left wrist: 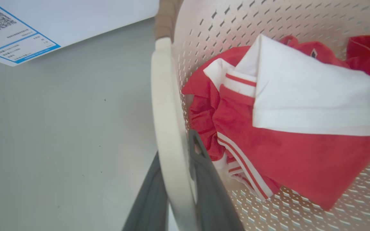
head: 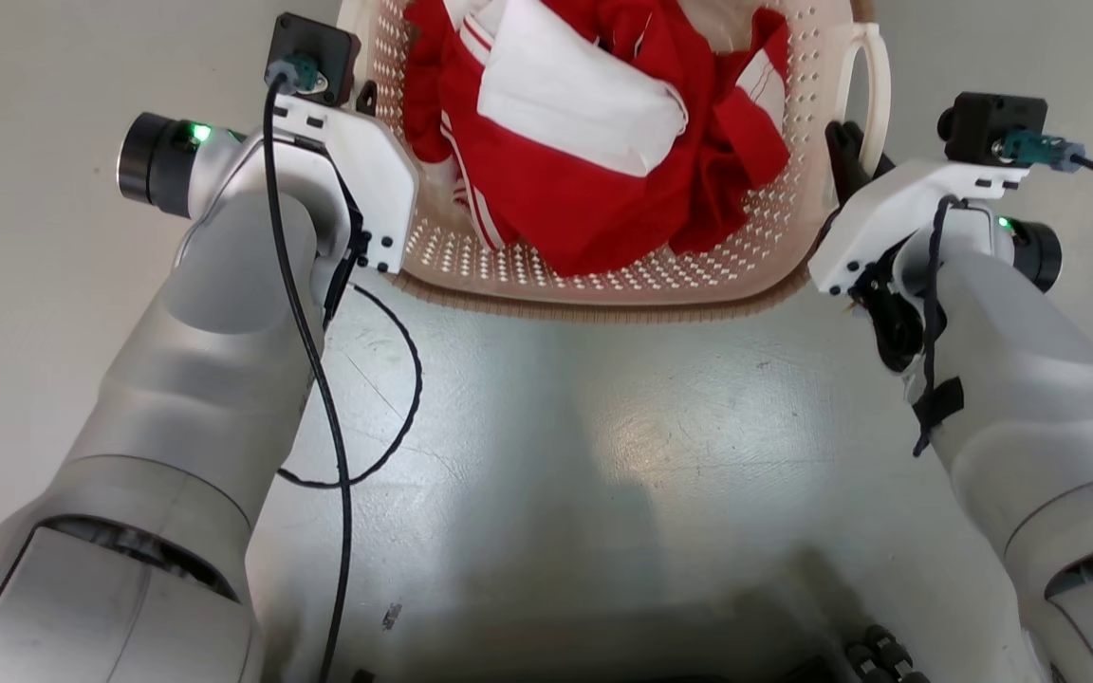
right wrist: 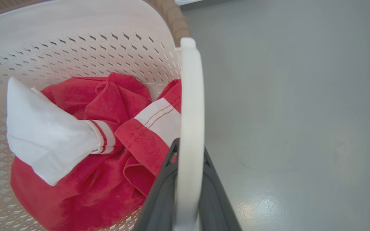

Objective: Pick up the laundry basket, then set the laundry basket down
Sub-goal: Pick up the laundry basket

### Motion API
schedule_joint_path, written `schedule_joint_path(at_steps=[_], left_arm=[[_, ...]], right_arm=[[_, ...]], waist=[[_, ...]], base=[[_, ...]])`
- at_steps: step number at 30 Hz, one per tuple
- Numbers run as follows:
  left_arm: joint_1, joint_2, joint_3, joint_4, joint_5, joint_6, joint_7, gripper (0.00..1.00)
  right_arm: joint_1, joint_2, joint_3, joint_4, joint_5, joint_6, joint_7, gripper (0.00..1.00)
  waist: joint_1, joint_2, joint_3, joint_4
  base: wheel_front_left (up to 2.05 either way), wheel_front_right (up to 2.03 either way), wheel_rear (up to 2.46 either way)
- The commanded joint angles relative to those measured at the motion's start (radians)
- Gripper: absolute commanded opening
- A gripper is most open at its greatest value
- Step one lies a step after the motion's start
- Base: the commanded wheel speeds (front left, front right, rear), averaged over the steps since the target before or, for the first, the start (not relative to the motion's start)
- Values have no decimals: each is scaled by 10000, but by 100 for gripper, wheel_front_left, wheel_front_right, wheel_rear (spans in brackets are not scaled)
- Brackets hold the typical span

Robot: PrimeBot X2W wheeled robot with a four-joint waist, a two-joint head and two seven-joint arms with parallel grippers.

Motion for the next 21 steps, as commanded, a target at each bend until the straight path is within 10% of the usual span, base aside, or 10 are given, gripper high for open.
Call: schedule_joint_path(at_steps=[1, 21], left_arm=[[261, 135, 2, -126, -50, -62, -27, 0], [2118, 135, -678, -217, -1175, 53, 745, 0]], right_arm=[[609, 208, 207, -77, 81, -17, 36, 0], [1877, 208, 621, -66, 66, -17, 1153, 0]], waist=[[0, 0, -76, 11], [0, 0, -2599, 202]], base=[[0, 0, 0], [0, 0, 0]])
